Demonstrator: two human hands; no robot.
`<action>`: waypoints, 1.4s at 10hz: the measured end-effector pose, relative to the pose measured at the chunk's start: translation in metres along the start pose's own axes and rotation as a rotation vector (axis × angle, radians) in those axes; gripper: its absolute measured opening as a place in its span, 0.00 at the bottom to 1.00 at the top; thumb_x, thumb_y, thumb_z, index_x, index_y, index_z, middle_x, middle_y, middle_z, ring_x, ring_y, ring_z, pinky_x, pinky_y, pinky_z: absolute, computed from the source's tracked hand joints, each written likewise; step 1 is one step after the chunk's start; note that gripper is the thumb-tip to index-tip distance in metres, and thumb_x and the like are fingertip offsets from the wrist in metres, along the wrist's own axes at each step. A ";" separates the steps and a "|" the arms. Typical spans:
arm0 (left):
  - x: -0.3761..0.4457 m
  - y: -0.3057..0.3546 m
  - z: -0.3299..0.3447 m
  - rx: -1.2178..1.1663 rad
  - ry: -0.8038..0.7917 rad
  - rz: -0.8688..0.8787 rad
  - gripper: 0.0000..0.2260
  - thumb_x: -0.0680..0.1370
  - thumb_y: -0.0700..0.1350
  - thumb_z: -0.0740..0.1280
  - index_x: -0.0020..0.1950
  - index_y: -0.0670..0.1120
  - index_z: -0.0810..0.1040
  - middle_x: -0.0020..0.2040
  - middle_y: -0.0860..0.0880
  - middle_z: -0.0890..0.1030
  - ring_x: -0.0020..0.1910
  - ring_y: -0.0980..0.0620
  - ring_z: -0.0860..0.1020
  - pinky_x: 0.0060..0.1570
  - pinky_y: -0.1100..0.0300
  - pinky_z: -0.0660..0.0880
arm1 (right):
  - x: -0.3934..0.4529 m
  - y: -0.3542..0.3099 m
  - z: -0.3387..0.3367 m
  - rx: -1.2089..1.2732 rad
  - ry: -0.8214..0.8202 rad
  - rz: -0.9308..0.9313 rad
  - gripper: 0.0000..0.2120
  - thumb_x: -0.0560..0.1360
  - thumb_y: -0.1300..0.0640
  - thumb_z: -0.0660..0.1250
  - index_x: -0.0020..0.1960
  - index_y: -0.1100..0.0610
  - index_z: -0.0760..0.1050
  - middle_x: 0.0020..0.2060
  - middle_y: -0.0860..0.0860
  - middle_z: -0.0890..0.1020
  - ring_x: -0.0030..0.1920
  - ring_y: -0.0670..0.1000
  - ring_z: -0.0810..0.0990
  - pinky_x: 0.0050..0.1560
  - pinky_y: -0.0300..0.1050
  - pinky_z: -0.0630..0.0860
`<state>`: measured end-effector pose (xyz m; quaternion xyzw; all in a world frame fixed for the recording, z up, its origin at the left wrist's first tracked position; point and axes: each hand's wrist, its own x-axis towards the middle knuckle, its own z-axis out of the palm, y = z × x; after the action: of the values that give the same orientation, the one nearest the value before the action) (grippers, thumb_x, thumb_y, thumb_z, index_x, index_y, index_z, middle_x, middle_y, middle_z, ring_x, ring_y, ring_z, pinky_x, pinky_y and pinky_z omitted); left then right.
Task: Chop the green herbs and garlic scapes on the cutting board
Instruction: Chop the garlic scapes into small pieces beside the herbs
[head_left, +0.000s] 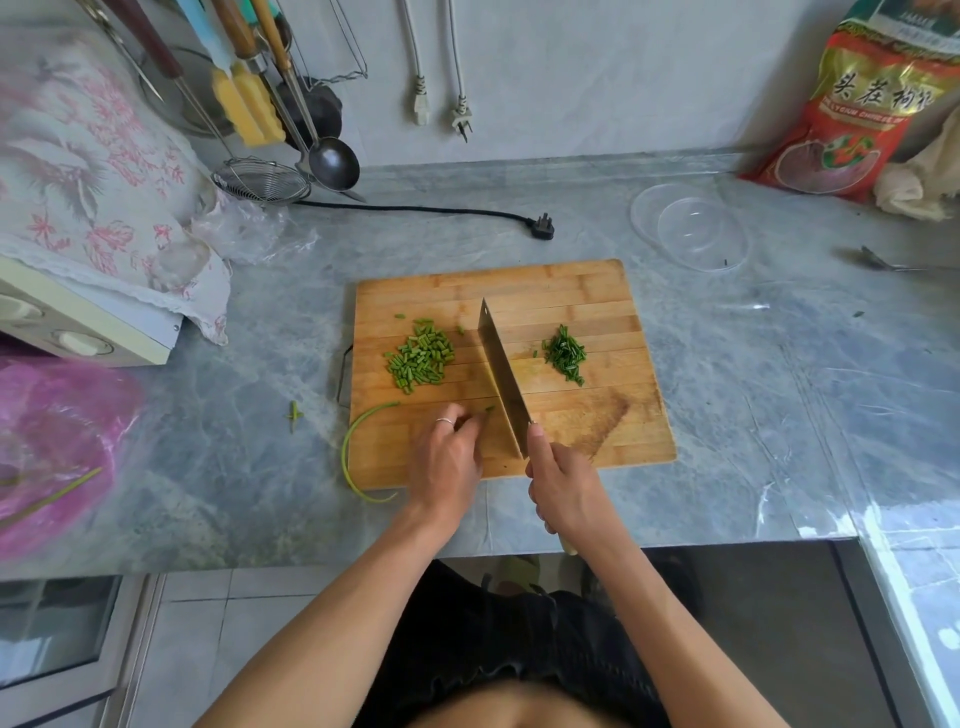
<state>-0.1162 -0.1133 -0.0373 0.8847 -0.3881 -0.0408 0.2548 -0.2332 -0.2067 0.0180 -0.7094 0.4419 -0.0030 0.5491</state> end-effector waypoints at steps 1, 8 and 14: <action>-0.007 0.000 0.007 0.120 0.058 0.030 0.17 0.70 0.36 0.73 0.58 0.45 0.82 0.52 0.45 0.79 0.47 0.42 0.77 0.47 0.45 0.77 | -0.002 0.000 0.001 -0.021 -0.001 -0.026 0.37 0.79 0.34 0.49 0.41 0.70 0.71 0.27 0.53 0.70 0.29 0.51 0.68 0.33 0.48 0.67; 0.007 0.004 -0.002 -0.233 0.063 -0.256 0.04 0.73 0.40 0.71 0.42 0.46 0.85 0.40 0.49 0.79 0.40 0.48 0.78 0.36 0.55 0.74 | -0.005 -0.001 -0.004 -0.048 -0.002 -0.038 0.32 0.82 0.40 0.51 0.39 0.69 0.70 0.29 0.58 0.69 0.30 0.55 0.67 0.32 0.50 0.65; 0.006 0.017 0.004 -0.322 0.186 -0.399 0.06 0.70 0.45 0.68 0.39 0.50 0.85 0.33 0.53 0.78 0.36 0.47 0.76 0.41 0.48 0.74 | -0.012 -0.007 -0.004 -0.219 -0.018 -0.110 0.25 0.82 0.42 0.49 0.42 0.62 0.70 0.34 0.55 0.73 0.37 0.55 0.72 0.38 0.43 0.66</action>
<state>-0.1249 -0.1288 -0.0314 0.8916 -0.1697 -0.0701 0.4139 -0.2383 -0.2023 0.0313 -0.7882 0.3950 0.0216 0.4714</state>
